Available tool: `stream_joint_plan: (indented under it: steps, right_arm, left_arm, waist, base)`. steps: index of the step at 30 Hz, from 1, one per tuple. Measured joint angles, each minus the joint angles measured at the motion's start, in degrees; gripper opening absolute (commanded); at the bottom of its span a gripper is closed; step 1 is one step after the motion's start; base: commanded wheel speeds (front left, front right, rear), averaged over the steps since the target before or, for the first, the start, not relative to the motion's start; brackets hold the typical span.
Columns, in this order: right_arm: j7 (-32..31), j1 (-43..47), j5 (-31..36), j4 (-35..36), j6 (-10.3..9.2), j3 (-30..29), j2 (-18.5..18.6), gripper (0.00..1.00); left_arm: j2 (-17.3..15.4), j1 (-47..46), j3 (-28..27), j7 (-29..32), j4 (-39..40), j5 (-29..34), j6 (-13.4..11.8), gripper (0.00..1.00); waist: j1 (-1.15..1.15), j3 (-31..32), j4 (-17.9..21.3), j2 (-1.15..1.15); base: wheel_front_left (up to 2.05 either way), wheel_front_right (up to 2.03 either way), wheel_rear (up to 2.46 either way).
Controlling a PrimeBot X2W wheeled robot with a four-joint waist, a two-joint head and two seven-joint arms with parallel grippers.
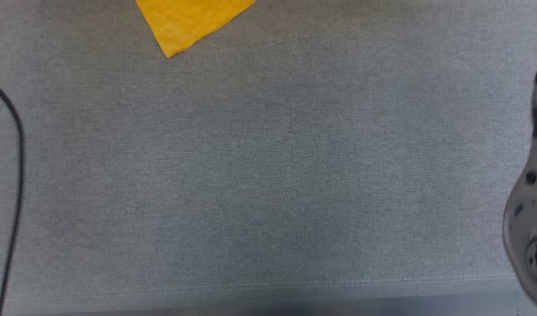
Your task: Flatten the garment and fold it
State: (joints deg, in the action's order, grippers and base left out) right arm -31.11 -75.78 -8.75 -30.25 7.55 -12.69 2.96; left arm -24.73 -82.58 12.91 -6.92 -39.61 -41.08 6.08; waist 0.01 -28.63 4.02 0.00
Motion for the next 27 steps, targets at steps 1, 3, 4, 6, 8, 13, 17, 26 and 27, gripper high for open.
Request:
stream_joint_plan:
  steps: [1, 3, 4, 6, 8, 13, 17, 26, 27]
  right_arm:
    - [0.18, 2.49, -0.69, 0.13, 0.0, 0.37, 0.24, 0.0]
    - [0.62, 7.21, -2.58, 0.66, 0.0, 1.2, 0.81, 0.0]
    - [0.88, 10.11, -3.66, 1.2, 0.0, 1.75, 1.22, 0.0]
    - [0.97, 15.85, -5.76, 2.55, 0.0, 3.3, 2.22, 0.0]
    - [1.43, 22.53, -8.94, 4.25, 0.0, 3.8, 3.07, 0.0]
    - [2.13, 39.12, -13.93, 9.24, 0.0, 5.22, 5.56, 0.0]
    - [3.66, 51.65, -16.01, 13.32, 0.0, 5.79, 6.39, 0.0]
    - [5.46, 70.63, -16.21, 17.94, 0.0, 5.77, 6.95, 0.0]
    - [5.48, 71.82, -15.75, 18.23, 0.0, 5.93, 7.14, 0.0]
  left_arm:
    - [0.08, 2.35, 0.91, -0.25, -0.46, -0.09, 0.23, 0.0]
    - [0.88, 6.78, 0.67, -1.49, -1.12, -1.55, 0.51, 0.0]
    - [0.89, 9.33, 1.63, -1.7, -1.33, -1.56, 0.54, 0.0]
    - [1.49, 14.2, 1.81, -2.42, -1.4, -2.71, 0.93, 0.0]
    - [2.01, 19.8, 2.21, -2.86, -1.22, -4.11, 0.96, 0.0]
    - [3.16, 33.89, 2.99, -4.52, 0.9, -5.24, 0.59, 0.0]
    - [3.86, 47.2, 3.42, -4.05, 4.01, -6.56, -2.11, 0.0]
    - [4.94, 74.95, 2.87, 0.02, 15.07, -11.46, -10.14, 0.0]
    - [4.91, 76.98, 3.12, 1.07, 16.01, -11.48, -10.87, 0.0]
  waist:
    - [0.0, 0.58, -0.22, 0.0]
    - [0.0, 1.8, -0.64, 0.0]
    - [0.0, 2.59, -0.85, 0.0]
    - [0.0, 4.22, -1.28, 0.0]
    - [0.0, 6.23, -1.76, 0.0]
    - [-0.01, 11.57, -2.92, 0.0]
    - [-0.02, 16.31, -3.79, 0.0]
    - [-0.02, 25.61, -5.18, 0.0]
    - [-0.02, 26.24, -5.29, 0.0]
  base:
    - [0.0, 0.0, 0.0]
    - [0.0, 0.0, 0.0]
    - [0.0, 0.0, 0.0]
    - [0.0, 0.0, 0.0]
    - [0.0, 0.0, 0.0]
    - [0.0, 0.0, 0.0]
    - [0.0, 0.0, 0.0]
    - [0.0, 0.0, 0.0]
    - [0.0, 0.0, 0.0]
